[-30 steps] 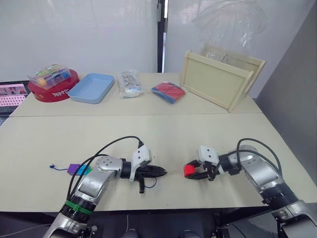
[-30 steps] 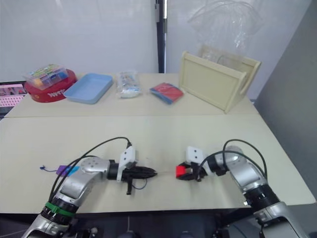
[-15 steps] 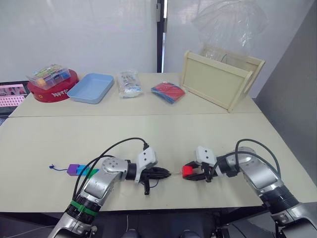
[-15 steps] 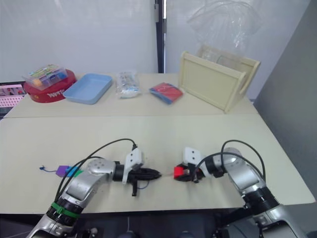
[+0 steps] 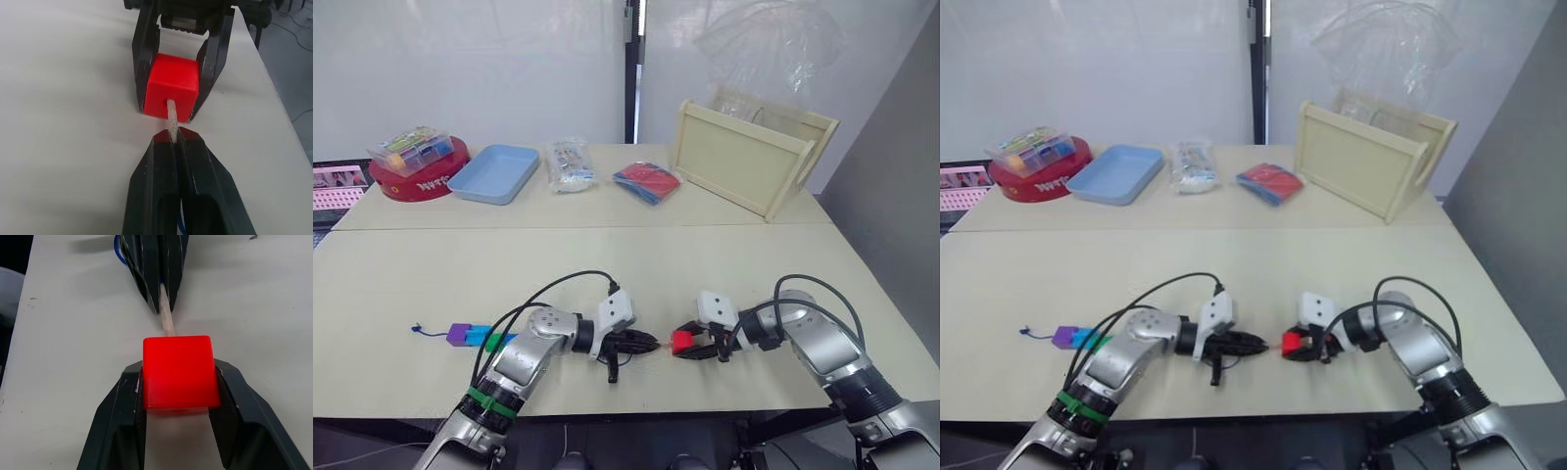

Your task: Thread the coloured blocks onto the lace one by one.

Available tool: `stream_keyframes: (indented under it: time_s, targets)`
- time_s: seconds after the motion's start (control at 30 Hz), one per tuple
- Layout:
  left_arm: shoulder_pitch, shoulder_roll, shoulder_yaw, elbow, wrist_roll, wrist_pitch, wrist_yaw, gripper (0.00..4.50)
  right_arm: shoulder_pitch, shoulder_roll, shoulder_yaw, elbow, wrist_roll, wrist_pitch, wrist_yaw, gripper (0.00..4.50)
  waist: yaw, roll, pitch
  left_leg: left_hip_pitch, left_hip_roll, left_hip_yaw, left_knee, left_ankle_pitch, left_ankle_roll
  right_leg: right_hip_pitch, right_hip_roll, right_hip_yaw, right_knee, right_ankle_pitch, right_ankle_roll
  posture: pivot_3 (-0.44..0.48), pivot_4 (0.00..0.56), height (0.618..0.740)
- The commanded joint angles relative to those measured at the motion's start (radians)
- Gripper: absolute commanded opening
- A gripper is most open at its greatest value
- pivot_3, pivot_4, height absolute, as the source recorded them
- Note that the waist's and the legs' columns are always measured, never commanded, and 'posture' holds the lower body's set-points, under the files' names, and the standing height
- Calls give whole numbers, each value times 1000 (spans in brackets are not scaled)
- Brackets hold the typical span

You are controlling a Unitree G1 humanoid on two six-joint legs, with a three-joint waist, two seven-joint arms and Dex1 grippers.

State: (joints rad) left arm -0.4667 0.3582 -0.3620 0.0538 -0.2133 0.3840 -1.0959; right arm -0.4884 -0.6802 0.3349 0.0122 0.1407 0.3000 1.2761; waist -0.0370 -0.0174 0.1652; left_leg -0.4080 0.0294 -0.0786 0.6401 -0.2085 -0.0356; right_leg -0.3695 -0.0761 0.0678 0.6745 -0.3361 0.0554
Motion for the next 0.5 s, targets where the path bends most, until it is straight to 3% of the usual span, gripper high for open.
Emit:
stream_keyframes:
  time_s: [0.03,0.23,0.37,0.5]
  targets:
    - [-47,-74,-48,27,-1,-51,-25,0,-7,18,4,-48,-3,21,-16,1196,1,0,0,0,0,0,0,0,0,0,0,0,0,0,0,0,150,740]
    - [-86,-175,-76,94,30,-79,-15,0,-3,44,15,-76,-12,46,-35,1196,17,0,0,1,-1,0,1,0,0,2,-1,0,-1,0,0,0,150,740]
    - [-78,-151,-50,90,35,-61,-31,0,4,48,10,-88,-24,63,-37,1196,21,0,0,2,-1,0,2,0,0,3,-1,0,-1,0,0,0,150,740]
    - [-68,-96,-29,45,17,-11,-67,1337,19,40,2,-93,-31,78,-41,1196,16,0,0,2,-1,0,2,0,0,2,0,0,-1,0,0,0,150,740]
